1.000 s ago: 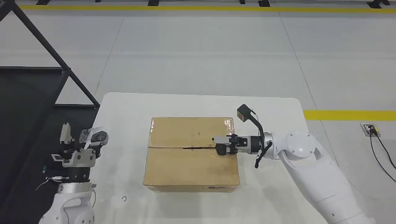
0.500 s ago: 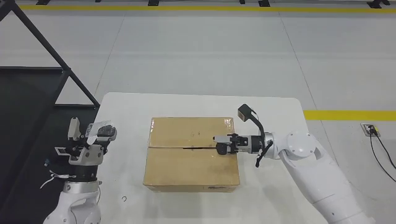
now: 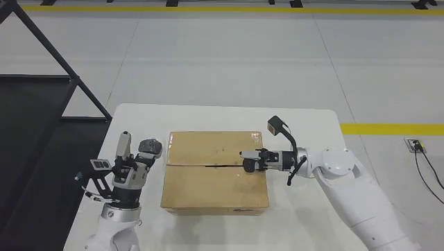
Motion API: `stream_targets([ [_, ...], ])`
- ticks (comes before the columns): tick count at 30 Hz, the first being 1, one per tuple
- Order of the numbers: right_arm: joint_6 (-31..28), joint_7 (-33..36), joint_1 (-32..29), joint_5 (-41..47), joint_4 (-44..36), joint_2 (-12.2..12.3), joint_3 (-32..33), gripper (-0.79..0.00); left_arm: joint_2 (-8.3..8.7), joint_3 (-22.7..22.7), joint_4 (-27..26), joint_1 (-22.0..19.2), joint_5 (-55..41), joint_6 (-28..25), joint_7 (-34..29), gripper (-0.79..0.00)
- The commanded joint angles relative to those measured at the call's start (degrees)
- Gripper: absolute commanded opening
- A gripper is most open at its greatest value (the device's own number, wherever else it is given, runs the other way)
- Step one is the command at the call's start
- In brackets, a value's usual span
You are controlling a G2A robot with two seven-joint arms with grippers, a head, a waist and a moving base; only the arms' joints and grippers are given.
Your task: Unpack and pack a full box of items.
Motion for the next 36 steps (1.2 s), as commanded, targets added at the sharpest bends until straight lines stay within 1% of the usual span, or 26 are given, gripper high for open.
stream_targets([
  [1,0.12,-0.04,0.03,-0.08,0.04,-0.01,0.0,0.0,-0.12,1.66,0.03,-0.25,1.46,0.66,0.03,0.0],
  [7,0.36,0.25,0.16,-0.32,-0.1,-0.01,-0.04,0.0,-0.49,5.74,0.56,-1.03,5.29,1.79,0.04,0.0],
  [13,0.26,0.62,0.41,-0.26,-0.11,-0.13,-0.36,0.0,-0.81,8.62,1.16,-1.57,8.5,2.61,0.11,0.0],
  [19,-0.19,0.71,-0.23,-0.75,-1.51,-0.03,-0.23,0.0,-1.1,10.19,1.99,-2.59,9.72,3.89,0.11,0.0],
  [27,0.18,0.21,-1.7,-1.79,-3.72,0.36,0.54,0.0,-1.61,12.57,4.08,-5.49,10.3,6.45,-0.29,0.0],
  [36,-0.14,-1.2,-4.07,-2.21,-6.44,1.12,3.0,0.0,-2.24,15.26,6.2,-8.09,10.78,8.32,-0.54,0.0],
])
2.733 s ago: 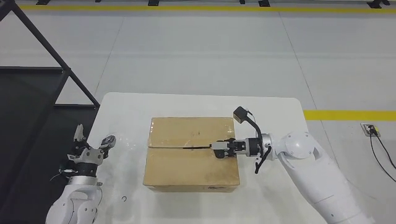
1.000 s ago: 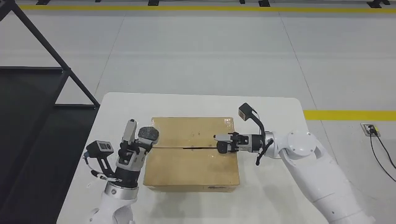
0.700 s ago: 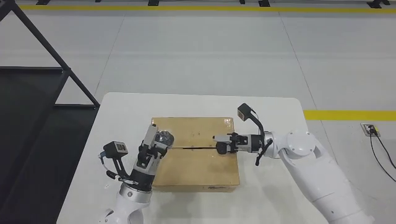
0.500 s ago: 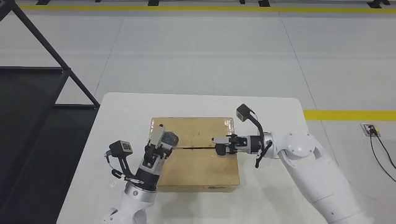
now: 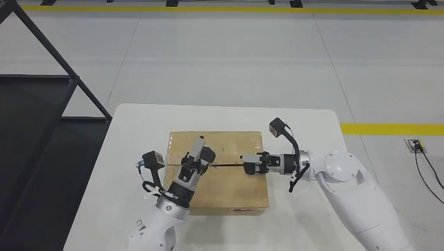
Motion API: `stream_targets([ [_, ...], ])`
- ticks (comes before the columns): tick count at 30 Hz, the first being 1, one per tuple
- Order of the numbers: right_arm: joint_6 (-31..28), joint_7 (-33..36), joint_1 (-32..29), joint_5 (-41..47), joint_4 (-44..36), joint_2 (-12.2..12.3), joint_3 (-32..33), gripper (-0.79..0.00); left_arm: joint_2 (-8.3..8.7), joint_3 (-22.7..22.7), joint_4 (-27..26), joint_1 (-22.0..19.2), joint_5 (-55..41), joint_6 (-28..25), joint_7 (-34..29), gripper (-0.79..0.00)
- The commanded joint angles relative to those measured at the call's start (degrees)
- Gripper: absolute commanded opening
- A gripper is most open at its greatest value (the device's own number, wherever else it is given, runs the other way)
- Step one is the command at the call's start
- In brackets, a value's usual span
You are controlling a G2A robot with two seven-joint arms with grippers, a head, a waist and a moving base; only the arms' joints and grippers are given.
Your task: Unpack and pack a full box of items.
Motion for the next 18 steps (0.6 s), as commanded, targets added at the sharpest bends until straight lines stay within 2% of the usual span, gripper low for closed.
stream_targets([
  [1,0.14,0.02,-0.39,-0.03,-0.46,0.13,0.34,0.0,-0.12,0.43,0.47,-0.46,-0.07,0.35,-0.05,0.0],
  [12,0.49,0.43,-0.41,-0.05,-0.37,0.24,0.34,0.0,-0.73,2.18,1.9,-2.05,0.2,1.5,-0.46,0.0],
  [15,0.09,0.82,-0.36,0.14,-0.21,0.27,0.42,0.0,-0.59,0.92,0.3,-0.81,0.35,1.12,-0.95,0.0],
  [18,-0.97,2.29,-0.8,1.03,-0.65,0.45,0.94,0.0,-0.04,-2.38,-2.58,2.23,0.41,-0.01,-3.25,0.0],
])
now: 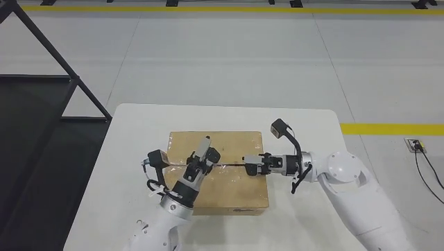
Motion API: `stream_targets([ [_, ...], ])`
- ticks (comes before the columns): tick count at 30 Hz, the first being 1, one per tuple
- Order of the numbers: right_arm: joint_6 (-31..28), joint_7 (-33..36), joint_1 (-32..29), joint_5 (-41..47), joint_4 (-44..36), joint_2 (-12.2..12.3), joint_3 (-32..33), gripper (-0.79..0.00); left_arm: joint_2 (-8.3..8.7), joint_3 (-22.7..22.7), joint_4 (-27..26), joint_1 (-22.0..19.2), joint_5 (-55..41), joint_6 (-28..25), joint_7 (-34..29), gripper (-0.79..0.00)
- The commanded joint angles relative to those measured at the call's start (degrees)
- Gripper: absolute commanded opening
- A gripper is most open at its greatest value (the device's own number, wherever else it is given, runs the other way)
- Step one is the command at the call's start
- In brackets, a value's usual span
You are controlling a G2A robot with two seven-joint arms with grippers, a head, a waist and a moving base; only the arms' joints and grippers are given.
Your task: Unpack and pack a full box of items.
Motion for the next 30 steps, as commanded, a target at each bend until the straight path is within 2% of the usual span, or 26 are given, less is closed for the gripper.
stream_targets([
  [1,-0.63,1.35,-0.36,0.67,-0.29,0.17,0.45,0.0,0.44,-2.78,-1.87,2.42,-0.3,-0.69,-2.0,0.0],
  [5,-0.06,1.98,-0.66,-0.38,-0.83,0.5,0.99,0.0,1.37,-10.73,-5.28,7.61,-3.32,-1.94,-6.01,0.0],
  [8,1.53,2.64,-0.53,-0.94,-1.43,0.6,0.74,0.0,2.19,-17.14,-6.7,11.16,-4.4,-0.3,-11.13,0.0],
  [14,5.92,1.95,0.46,-2.43,-1.92,0.42,-0.84,0.0,3.42,-25.47,-5.58,15.84,-6.66,0.86,-22.19,0.0],
  [21,8.95,0.92,0.09,-4.1,-4.44,0.53,-1.49,0.0,4.1,-28.32,-1.46,18.28,-8.13,-2.42,-28.83,0.0],
  [30,13.56,-0.49,-0.14,-5.82,-6.91,0.63,-2.28,0.0,4.6,-28.22,1.81,17.57,-9.83,-2.25,-32.16,0.0],
])
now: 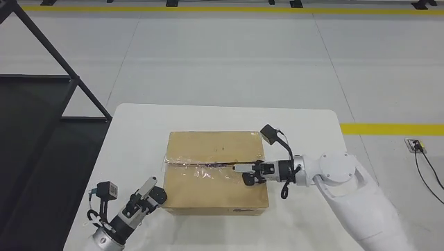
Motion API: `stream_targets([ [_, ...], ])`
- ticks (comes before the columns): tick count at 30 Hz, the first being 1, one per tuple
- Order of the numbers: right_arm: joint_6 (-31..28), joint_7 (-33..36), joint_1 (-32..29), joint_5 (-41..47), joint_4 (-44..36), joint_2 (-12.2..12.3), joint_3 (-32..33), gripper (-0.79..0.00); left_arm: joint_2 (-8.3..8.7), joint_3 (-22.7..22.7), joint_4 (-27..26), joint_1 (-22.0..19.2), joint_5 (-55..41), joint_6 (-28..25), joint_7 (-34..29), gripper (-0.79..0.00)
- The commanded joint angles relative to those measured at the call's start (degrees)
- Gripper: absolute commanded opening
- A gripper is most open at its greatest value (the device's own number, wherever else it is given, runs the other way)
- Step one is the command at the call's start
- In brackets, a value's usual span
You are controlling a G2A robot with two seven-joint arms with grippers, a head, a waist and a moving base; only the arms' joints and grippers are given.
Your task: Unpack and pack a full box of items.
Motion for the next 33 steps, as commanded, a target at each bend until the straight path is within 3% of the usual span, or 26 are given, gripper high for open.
stream_targets([
  [1,0.75,-0.56,0.07,-0.01,-0.12,-0.03,-0.1,0.0,0.07,0.23,0.34,-0.23,-0.09,0.09,-0.12,0.0],
  [12,-0.68,-0.95,-3.62,-0.37,-5.67,1.14,3.55,0.0,0.41,0.44,0.48,-0.1,-1.31,-1.37,0.27,0.0],
  [24,0.34,0.49,-2.98,1.17,-4.05,1.25,3.15,0.0,0.83,-3.05,0.34,1.19,-5.61,-1.64,1.51,0.0],
  [33,-3.68,0.73,-5.43,1.64,-6.2,1.95,5.26,0.0,1.13,-3.28,0.91,1.28,-7.02,-1.92,0.58,0.0],
])
